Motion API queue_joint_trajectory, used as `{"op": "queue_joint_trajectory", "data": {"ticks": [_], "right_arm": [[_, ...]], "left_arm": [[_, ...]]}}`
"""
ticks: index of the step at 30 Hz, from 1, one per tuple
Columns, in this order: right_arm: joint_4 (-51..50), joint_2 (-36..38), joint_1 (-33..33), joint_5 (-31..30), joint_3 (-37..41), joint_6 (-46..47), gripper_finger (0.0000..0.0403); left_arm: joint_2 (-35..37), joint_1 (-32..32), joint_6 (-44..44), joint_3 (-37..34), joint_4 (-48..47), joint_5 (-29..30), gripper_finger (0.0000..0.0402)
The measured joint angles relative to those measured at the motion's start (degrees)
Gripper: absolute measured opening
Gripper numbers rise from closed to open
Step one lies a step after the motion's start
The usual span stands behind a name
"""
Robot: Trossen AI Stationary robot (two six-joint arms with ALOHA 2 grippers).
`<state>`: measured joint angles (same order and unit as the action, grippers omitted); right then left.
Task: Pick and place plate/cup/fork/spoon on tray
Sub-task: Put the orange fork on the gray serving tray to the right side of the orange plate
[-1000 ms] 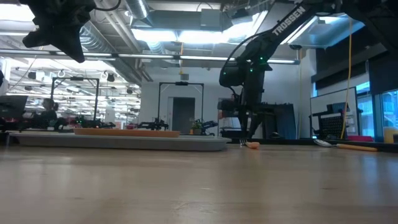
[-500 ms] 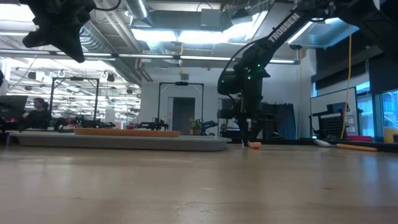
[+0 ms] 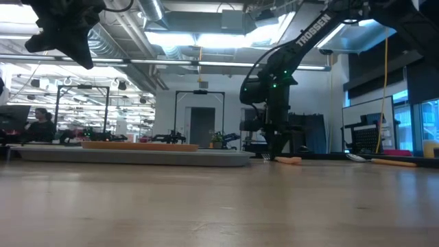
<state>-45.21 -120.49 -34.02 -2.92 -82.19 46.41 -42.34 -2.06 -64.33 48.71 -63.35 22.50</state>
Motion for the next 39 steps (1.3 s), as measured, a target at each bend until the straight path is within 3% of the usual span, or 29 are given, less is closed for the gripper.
{"op": "queue_joint_trajectory", "data": {"ticks": [25, 39], "right_arm": [[-4.7, -0.1, 2.4, -0.9, -6.7, -1.7, 0.0018], [-15.5, 0.1, 5.9, -5.1, -17.8, -1.6, 0.0018]], "left_arm": [[0.0, 0.0, 3.5, 0.0, 0.0, -2.6, 0.0], [0.1, 0.0, 6.5, 0.0, -0.5, -2.7, 0.0]]}}
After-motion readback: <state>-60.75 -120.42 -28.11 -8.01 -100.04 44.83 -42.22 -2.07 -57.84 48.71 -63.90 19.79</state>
